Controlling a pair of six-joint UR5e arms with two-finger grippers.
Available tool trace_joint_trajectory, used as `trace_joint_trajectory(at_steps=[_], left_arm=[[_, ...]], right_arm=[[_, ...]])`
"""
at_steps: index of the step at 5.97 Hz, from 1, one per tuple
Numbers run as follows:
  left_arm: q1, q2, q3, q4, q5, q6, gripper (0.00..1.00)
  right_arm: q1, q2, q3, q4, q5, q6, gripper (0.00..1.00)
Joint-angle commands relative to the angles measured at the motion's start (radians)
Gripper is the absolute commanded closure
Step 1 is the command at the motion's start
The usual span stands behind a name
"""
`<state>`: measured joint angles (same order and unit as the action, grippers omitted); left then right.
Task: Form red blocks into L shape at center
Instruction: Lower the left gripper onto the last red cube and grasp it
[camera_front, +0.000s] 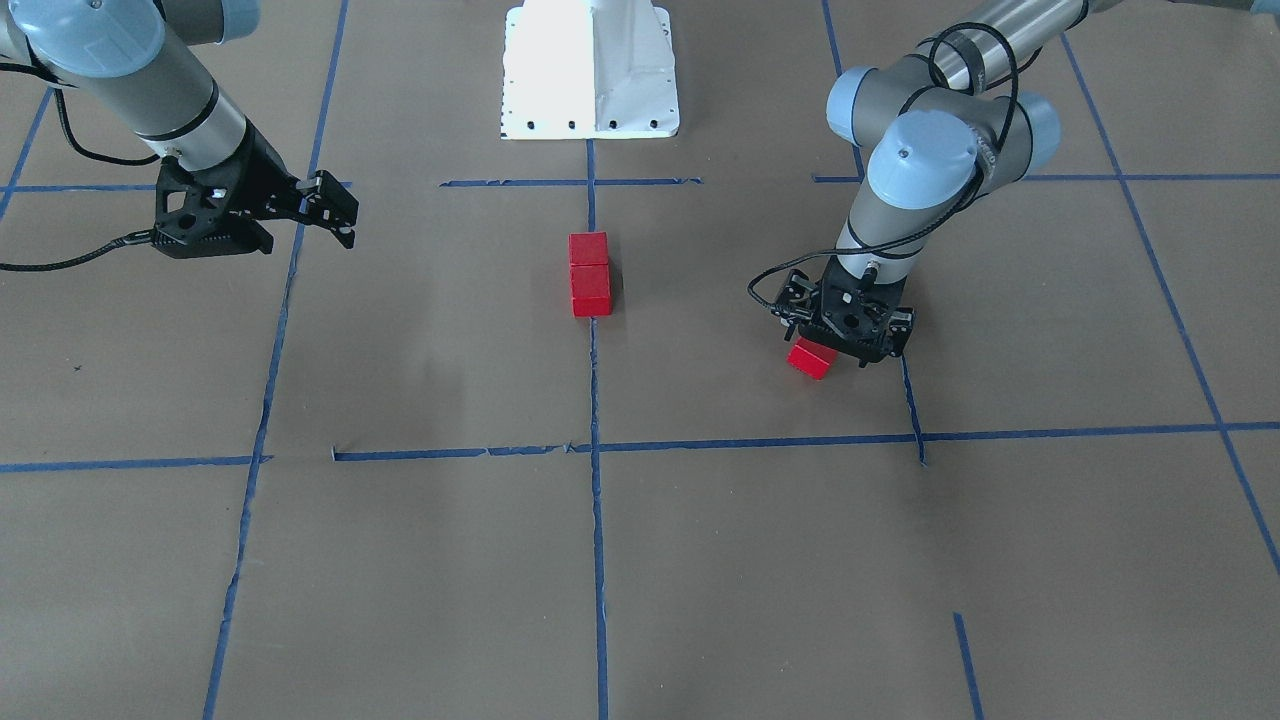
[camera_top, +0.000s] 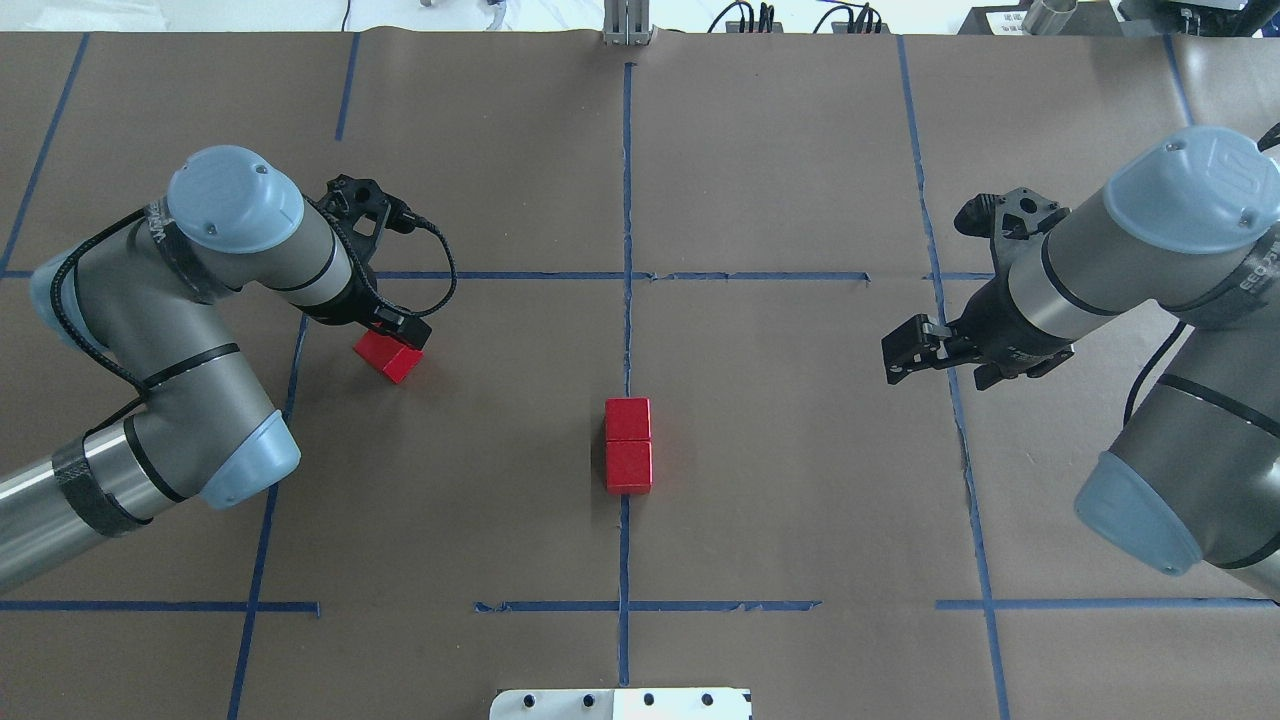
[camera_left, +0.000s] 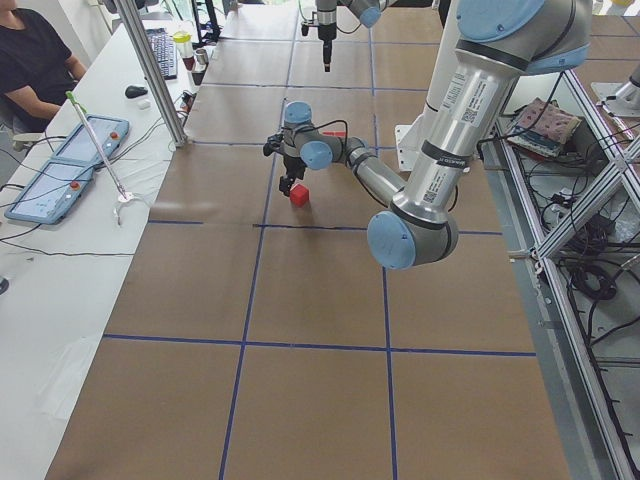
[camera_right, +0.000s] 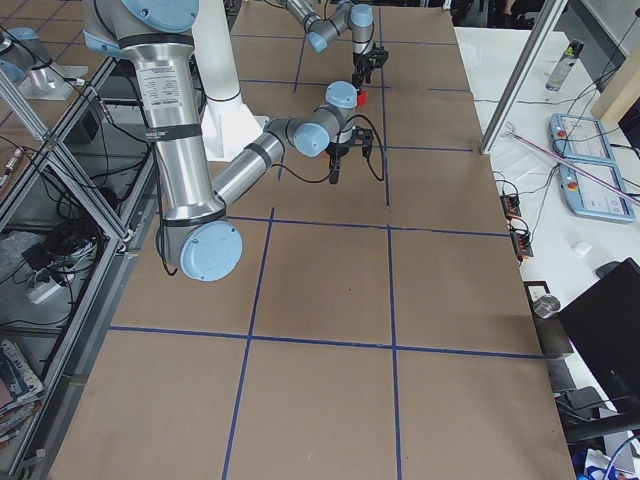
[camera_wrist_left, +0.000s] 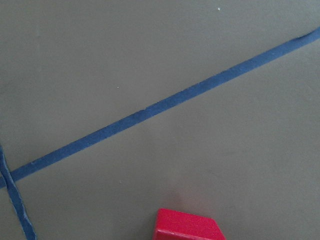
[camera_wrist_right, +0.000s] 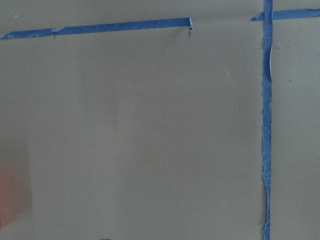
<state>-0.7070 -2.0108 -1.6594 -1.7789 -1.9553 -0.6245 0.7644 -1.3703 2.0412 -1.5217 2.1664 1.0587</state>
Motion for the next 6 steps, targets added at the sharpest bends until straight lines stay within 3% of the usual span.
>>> trace_joint_trajectory(at_steps=[1,4,5,6], left_arm=[[0.012,0.000,0.012,0.000,-0.001,0.000,0.00],[0.030,-0.005,0.038,-0.008,-0.037,0.009,0.02],[0.032,-0.011,0.061,-0.029,-0.060,0.009,0.34],[0.034,-0.020,0.061,-0.028,-0.060,0.008,0.82]], right_arm=[[0.000,0.000,0.001,0.000,0.001,0.001,0.00],[0.000,0.000,0.001,0.000,0.001,0.001,0.00],[0.000,0.000,0.001,0.000,0.001,0.001,0.00],[0.000,0.000,0.002,0.000,0.001,0.003,0.00]])
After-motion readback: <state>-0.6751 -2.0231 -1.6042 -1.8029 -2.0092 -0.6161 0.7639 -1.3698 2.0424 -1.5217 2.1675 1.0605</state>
